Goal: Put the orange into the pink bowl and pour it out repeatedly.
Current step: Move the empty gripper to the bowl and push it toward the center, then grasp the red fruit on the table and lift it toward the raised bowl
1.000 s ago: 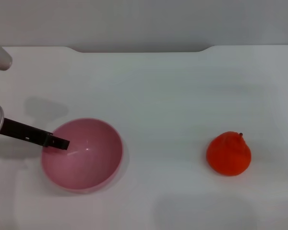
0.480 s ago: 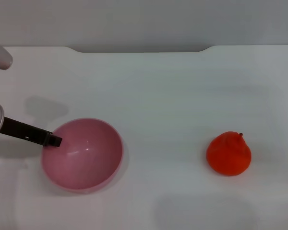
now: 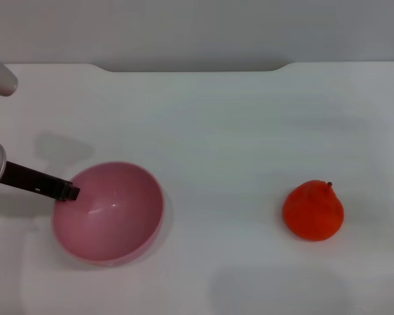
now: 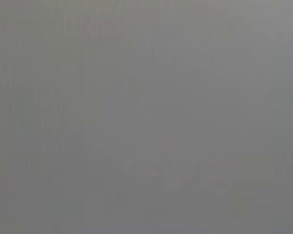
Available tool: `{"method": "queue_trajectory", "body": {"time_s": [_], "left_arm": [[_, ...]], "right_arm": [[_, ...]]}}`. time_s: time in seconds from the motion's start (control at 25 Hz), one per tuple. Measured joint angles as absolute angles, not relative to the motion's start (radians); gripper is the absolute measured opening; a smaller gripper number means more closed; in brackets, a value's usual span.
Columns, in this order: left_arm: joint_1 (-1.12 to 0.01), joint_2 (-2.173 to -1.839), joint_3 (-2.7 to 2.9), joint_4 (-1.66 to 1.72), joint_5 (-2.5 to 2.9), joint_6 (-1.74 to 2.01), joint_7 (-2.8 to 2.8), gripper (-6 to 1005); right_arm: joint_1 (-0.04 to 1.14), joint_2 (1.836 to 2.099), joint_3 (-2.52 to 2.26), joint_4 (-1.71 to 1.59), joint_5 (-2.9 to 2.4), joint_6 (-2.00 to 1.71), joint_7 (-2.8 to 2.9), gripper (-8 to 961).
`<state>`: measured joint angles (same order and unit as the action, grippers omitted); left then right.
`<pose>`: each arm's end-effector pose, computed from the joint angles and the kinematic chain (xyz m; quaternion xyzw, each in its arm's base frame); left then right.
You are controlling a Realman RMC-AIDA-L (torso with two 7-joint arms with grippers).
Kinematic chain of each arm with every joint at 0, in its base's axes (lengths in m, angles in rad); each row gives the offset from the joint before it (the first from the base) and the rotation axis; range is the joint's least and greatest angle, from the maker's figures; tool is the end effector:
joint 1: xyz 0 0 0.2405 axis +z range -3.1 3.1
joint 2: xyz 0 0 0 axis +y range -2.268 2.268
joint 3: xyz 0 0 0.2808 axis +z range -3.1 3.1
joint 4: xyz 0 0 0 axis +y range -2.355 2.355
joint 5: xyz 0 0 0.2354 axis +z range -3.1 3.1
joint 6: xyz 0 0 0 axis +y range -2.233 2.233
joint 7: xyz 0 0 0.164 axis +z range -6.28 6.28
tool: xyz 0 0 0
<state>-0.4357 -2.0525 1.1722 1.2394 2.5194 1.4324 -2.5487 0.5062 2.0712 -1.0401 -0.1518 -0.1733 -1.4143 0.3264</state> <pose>-0.2957 0.3826 0.0055 -0.8453 -0.4801 0.0893 0.2168 0.3374 0.3977 0.0600 -0.5703 0.1485 0.4402 0.6774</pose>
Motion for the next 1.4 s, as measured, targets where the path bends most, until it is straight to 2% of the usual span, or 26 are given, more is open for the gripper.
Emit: {"method": "queue_trajectory", "body": {"time_s": [0.12, 0.32, 0.44, 0.72, 0.84, 1.04, 1.12, 1.2, 1.4], "left_arm": [[-0.437, -2.051, 1.172, 1.239, 2.518, 1.436, -2.548, 44], [-0.454, -2.051, 1.155, 1.253, 2.513, 1.45, -2.544, 44], [-0.478, -2.048, 1.141, 1.255, 2.512, 1.455, -2.537, 44], [-0.538, -2.045, 1.119, 1.246, 2.512, 1.462, -2.509, 44], [-0.562, -2.039, 1.115, 1.244, 2.512, 1.471, -2.504, 44], [-0.6, -2.027, 1.113, 1.242, 2.517, 1.498, -2.504, 44], [-0.61, -2.024, 1.109, 1.241, 2.518, 1.505, -2.503, 44], [-0.618, -2.022, 1.104, 1.24, 2.518, 1.508, -2.503, 44], [-0.628, -2.02, 1.102, 1.239, 2.519, 1.51, -2.51, 44]], "right_arm": [[0.506, 2.072, -1.04, -0.152, -0.173, -1.415, 0.334, 655], [0.493, 2.063, -1.053, -0.194, -0.206, -1.421, 0.54, 655], [0.465, 2.037, -1.057, -0.294, -0.322, -1.424, 0.801, 655], [0.457, 1.946, -1.036, -0.645, -0.822, -1.488, 1.329, 655], [0.496, 1.919, -0.988, -0.816, -1.138, -1.508, 1.555, 655], [0.636, 1.888, -0.917, -1.004, -1.728, -1.608, 1.883, 655], [0.689, 1.885, -0.921, -1.038, -1.916, -1.65, 1.953, 655], [0.731, 1.892, -0.94, -1.074, -2.09, -1.674, 2.01, 655], [0.789, 1.966, -1.033, -1.161, -2.456, -1.691, 2.091, 654]]}}
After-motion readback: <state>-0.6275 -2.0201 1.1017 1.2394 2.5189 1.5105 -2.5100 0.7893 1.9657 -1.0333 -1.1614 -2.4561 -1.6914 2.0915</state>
